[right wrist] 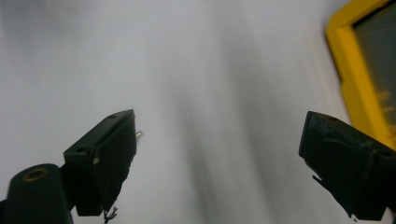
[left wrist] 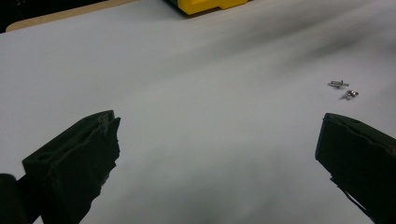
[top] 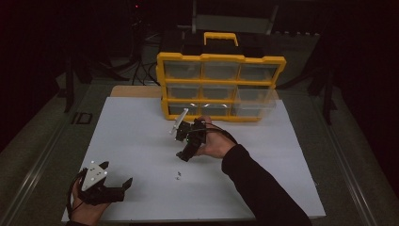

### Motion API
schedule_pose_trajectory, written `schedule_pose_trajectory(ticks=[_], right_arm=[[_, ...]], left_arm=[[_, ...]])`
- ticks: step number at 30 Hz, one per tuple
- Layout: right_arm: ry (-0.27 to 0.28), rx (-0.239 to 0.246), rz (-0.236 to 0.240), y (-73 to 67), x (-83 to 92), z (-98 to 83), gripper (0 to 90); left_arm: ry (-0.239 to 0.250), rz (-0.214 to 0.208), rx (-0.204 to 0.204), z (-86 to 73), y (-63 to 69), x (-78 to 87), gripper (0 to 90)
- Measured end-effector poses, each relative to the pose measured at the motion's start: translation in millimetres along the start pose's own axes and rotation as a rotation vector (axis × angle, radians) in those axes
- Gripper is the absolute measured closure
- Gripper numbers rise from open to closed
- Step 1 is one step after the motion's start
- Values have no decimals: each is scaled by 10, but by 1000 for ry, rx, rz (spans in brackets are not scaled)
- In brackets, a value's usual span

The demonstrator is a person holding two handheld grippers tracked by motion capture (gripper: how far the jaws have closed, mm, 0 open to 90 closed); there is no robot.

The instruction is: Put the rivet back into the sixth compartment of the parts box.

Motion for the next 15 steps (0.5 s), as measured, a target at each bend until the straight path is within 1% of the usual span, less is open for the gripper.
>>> schedule_pose_trajectory(ticks=[2, 6, 8, 12, 15], right_arm=[[-4, 1, 11, -29, -57, -7, 114], [-33, 8, 31, -87, -190, -33, 115], [-38, 14, 41, -102, -260, -42, 120], [-42, -1, 67, -123, -375, -69, 130], [-58, -3, 73, -142, -459, -91, 133]], left_arm=[[0, 0, 0, 0, 0, 0, 4], [1, 0, 0, 1, 3, 0, 4], [2, 0, 0, 1, 3, 0, 4], [2, 0, 0, 1, 4, -1, 4], [1, 0, -1, 1, 4, 1, 4]])
Point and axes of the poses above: each handheld gripper's, and its own axes: x roughly backward along the jaws, z roughly out of its top, y roughly to its right, the point moved 5 cm from there along -x, roughly forward along the jaws, and after that the axes turned 8 degrees about z, right-handed, at the moved point
